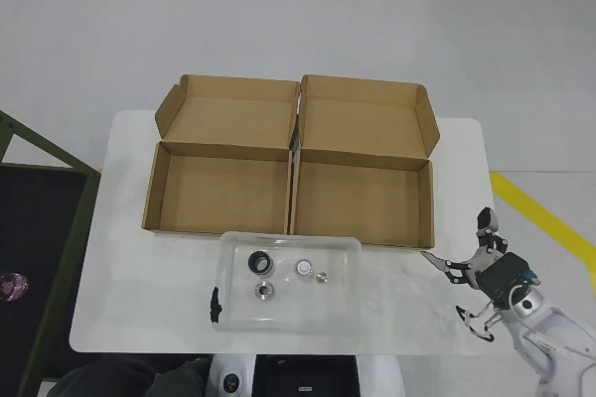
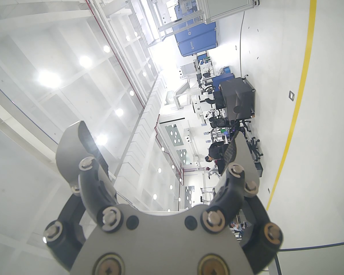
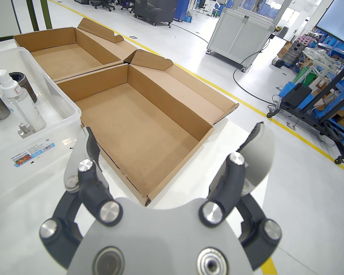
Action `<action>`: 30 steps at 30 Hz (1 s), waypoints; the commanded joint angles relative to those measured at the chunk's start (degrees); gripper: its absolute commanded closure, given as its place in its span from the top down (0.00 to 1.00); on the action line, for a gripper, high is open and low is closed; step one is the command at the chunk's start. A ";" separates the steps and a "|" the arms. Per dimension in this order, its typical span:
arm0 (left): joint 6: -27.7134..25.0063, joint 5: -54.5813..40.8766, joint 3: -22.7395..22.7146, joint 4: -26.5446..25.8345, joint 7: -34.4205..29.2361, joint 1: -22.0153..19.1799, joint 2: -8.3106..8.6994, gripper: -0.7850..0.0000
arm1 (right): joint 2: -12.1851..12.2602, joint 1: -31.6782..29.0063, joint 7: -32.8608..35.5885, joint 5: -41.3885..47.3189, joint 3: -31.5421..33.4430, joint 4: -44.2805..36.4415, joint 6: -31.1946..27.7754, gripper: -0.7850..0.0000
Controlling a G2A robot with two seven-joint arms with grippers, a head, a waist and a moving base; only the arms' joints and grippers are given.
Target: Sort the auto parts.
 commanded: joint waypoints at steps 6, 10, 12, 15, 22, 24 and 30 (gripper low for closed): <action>0.00 0.00 0.00 0.00 0.00 0.00 0.00 1.00 | 0.71 1.89 3.47 -1.63 -2.39 -1.90 -6.98 1.00; 0.00 0.00 0.00 0.00 0.00 0.00 0.00 1.00 | 1.16 3.69 6.86 -0.54 -4.00 -3.66 -12.31 1.00; 0.00 0.00 0.00 0.00 0.00 0.00 0.00 1.00 | 1.41 4.90 9.12 -0.06 -4.92 -4.70 -15.10 1.00; 0.00 0.00 0.00 0.00 0.00 0.00 0.00 1.00 | 1.60 6.60 12.65 1.54 -6.83 -5.92 -17.23 1.00; 0.00 0.00 0.00 0.00 0.00 0.00 0.00 1.00 | 1.76 12.69 20.19 5.21 -14.40 -6.73 -20.21 1.00; 0.00 0.00 0.00 0.00 0.00 0.00 0.00 1.00 | 1.76 14.43 22.95 5.42 -16.42 -6.68 -19.86 1.00; 0.00 0.00 0.00 0.00 0.00 0.00 0.00 1.00 | 1.71 17.70 28.12 7.38 -22.29 -6.03 -19.95 1.00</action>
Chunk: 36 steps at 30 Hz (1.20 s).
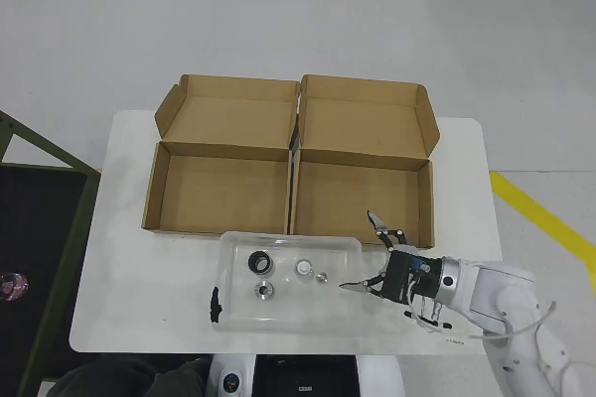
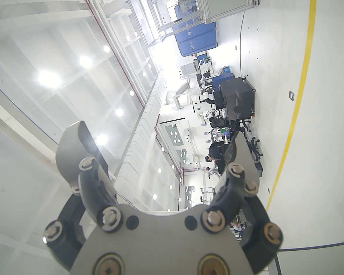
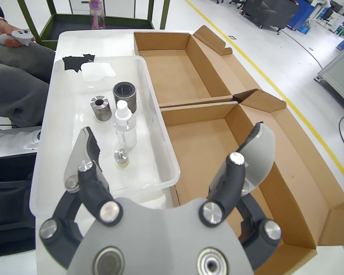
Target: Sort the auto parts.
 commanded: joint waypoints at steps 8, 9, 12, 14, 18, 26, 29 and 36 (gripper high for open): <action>0.00 0.00 0.00 0.00 0.00 0.00 0.00 1.00 | -0.11 4.39 7.48 3.32 -7.74 1.06 -0.17 1.00; 0.00 0.00 0.00 0.00 0.00 0.00 0.00 1.00 | -0.13 4.86 8.19 3.58 -8.56 1.19 -0.21 1.00; 0.00 0.00 0.00 0.00 0.00 0.00 0.00 1.00 | -0.19 6.43 10.31 3.83 -11.02 1.64 -0.10 1.00; 0.00 0.00 0.00 0.00 0.00 0.00 0.00 1.00 | -0.26 7.39 11.58 3.75 -12.75 1.89 0.13 1.00; 0.00 0.00 0.00 0.00 0.00 0.00 0.00 1.00 | -0.43 9.07 13.80 3.71 -16.05 2.98 0.76 1.00; 0.00 0.00 0.00 0.00 0.00 0.00 0.00 1.00 | -0.33 10.41 16.68 4.15 -19.42 4.91 0.75 1.00; 0.00 0.00 0.00 0.00 0.00 0.00 0.00 1.00 | -0.22 10.41 17.23 4.26 -20.19 5.58 0.87 1.00; 0.00 0.00 0.00 0.00 0.00 0.00 0.00 1.00 | -0.11 11.32 17.95 3.94 -21.77 7.48 2.29 1.00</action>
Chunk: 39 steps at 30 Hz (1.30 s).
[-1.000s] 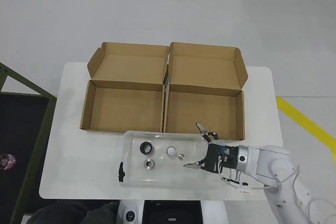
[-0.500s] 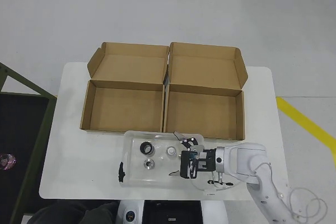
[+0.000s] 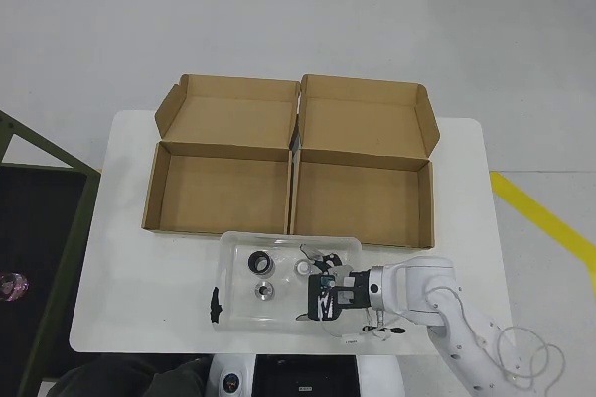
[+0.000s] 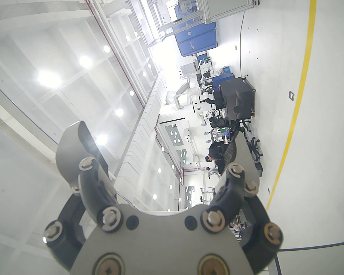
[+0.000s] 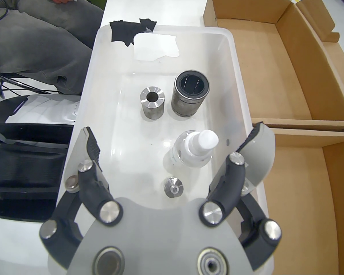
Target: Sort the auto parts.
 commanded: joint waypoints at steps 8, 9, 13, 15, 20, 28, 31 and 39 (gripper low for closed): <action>0.00 0.00 0.00 0.00 0.00 0.00 0.00 1.00 | -0.03 2.23 1.15 -0.32 -1.98 2.79 1.83 0.95; 0.00 0.00 0.00 0.00 0.00 0.00 0.00 1.00 | -0.06 2.54 1.44 -0.32 -2.30 3.13 1.99 0.93; 0.00 0.00 0.00 0.00 0.00 0.00 0.00 1.00 | -0.17 3.75 2.18 -0.21 -3.34 4.33 2.96 0.68; 0.00 0.00 0.00 0.00 0.00 0.00 0.00 1.00 | -0.19 4.24 2.55 -0.20 -3.62 4.96 3.52 0.61; 0.00 0.00 0.00 0.00 0.00 0.00 0.00 1.00 | -0.11 5.04 2.94 -0.32 -3.76 5.72 4.45 0.45; 0.00 0.00 0.00 0.00 0.00 0.00 0.00 1.00 | 0.08 5.65 2.53 0.44 -4.17 5.98 4.32 0.00; 0.00 0.00 0.00 0.00 0.00 0.00 0.00 1.00 | 0.11 5.92 1.79 1.40 -4.42 5.83 3.92 0.00; 0.00 0.00 0.00 0.00 0.00 0.00 0.00 1.00 | 0.36 6.40 -1.11 3.95 -4.10 3.71 2.70 0.00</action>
